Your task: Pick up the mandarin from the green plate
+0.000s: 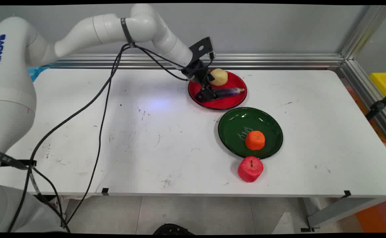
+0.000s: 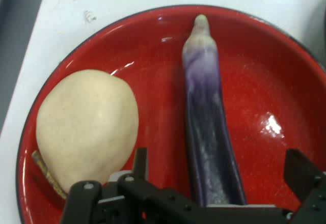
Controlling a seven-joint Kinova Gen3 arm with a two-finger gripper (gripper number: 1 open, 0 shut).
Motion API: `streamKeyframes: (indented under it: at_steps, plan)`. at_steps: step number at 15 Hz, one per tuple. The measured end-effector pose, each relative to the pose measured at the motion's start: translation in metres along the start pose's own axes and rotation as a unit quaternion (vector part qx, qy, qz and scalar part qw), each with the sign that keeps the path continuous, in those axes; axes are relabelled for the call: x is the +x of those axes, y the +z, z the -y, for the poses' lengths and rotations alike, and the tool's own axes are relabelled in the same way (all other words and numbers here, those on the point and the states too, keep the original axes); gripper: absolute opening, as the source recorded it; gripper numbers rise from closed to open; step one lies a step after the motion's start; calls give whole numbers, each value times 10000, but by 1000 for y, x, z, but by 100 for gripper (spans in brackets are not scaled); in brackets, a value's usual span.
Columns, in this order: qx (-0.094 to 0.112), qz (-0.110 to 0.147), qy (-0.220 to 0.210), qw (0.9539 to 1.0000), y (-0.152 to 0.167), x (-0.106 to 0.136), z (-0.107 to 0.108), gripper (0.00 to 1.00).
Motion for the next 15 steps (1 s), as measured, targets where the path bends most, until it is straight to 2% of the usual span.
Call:
streamKeyframes:
  at_steps: [6,10,15]
  plan:
    - [-152,77,16,9999,-22,20,-20,100]
    - [-311,149,35,9994,-36,32,-41,100]
    - [-439,79,178,9988,-40,55,-77,100]
